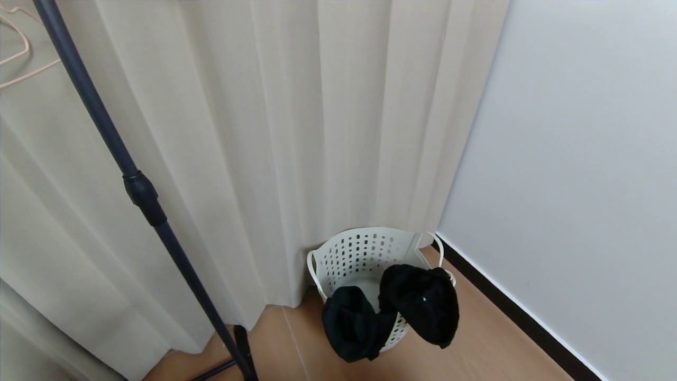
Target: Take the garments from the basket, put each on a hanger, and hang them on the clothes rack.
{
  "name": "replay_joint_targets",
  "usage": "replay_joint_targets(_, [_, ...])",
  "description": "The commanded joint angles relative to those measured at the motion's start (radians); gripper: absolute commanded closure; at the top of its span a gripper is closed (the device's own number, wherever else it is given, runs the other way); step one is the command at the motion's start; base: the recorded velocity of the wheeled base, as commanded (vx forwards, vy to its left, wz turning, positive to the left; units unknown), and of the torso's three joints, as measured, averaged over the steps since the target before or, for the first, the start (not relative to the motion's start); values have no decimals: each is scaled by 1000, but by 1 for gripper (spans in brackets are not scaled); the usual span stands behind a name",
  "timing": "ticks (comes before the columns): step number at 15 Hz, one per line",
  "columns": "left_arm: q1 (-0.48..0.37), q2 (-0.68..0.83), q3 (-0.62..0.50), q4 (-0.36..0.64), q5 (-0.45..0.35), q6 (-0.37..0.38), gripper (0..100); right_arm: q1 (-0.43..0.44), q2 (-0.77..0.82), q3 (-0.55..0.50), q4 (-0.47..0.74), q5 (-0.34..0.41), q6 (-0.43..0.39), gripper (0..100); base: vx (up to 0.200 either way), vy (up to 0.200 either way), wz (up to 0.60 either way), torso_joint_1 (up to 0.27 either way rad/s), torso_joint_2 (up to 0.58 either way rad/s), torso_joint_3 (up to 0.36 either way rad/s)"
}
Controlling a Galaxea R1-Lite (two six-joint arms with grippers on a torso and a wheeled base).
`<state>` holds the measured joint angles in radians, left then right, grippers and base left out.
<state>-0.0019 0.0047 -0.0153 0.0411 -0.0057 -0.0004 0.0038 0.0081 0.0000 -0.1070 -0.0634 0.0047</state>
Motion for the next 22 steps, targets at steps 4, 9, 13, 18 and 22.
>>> replay_joint_targets(4, [-1, 1, 0, 0, 0, -1, 0, 1, 1, 0, 0, -3, 3, 0, 0, 0, 0, 0, 2, -167])
replay_joint_targets(9, [-1, 1, -2, 0, 0, -7, 0, 1, 1, 0, 0, -3, 3, 0, 0, 0, 0, 3, 2, -200])
replay_joint_targets(13, [-1, 1, -2, 2, 0, -9, 0, 1, 1, 0, 0, -1, 3, 0, 0, 0, 0, 4, 0, -200])
replay_joint_targets(18, [0, 1, -2, 0, 0, -15, 0, 1, 1, 0, 0, -1, 5, 0, 0, 0, 0, 2, -1, -193])
replay_joint_targets(22, [0, 1, -2, 2, 0, -15, 0, 1, 0, 0, 0, -1, 5, 0, 0, 0, 0, 4, 4, -196])
